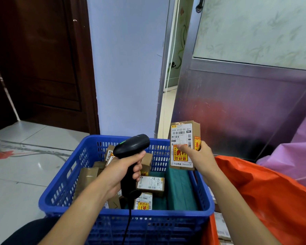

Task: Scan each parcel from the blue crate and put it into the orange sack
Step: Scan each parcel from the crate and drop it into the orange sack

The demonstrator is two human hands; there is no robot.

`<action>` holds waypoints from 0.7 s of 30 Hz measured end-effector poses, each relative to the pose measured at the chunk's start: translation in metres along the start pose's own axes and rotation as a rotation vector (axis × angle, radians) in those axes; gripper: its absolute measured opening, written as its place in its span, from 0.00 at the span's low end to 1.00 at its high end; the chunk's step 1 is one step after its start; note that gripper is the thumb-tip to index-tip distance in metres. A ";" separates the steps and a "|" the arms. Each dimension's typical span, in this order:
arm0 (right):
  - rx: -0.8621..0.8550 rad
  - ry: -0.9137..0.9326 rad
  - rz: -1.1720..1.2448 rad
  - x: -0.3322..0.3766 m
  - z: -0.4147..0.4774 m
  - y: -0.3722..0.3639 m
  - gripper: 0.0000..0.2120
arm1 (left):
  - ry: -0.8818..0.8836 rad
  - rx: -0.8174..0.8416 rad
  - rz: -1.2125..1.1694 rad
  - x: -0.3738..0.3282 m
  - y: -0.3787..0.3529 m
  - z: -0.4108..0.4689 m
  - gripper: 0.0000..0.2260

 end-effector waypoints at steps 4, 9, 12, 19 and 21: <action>0.015 -0.002 0.007 0.001 0.000 -0.003 0.19 | -0.008 0.000 0.020 0.001 -0.002 -0.001 0.11; 0.022 0.009 0.004 0.003 -0.003 -0.004 0.18 | -0.014 0.010 0.036 0.000 -0.003 -0.001 0.09; 0.032 0.020 0.003 0.006 -0.004 -0.006 0.15 | -0.019 0.021 0.035 0.000 -0.003 -0.002 0.10; 0.032 0.024 -0.009 0.005 -0.003 -0.007 0.15 | -0.017 0.024 0.046 0.001 -0.003 -0.001 0.09; 0.035 0.028 -0.011 0.005 -0.003 -0.007 0.15 | -0.016 0.017 0.046 0.001 -0.002 -0.001 0.09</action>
Point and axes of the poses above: each hand's wrist, its own z-axis towards the middle knuckle, its own y-axis out of the back of the hand, x = y × z, the point moved 10 cm from there along z, towards the middle knuckle, and after that the axes turned 1 degree about x, right-handed, at the moved point
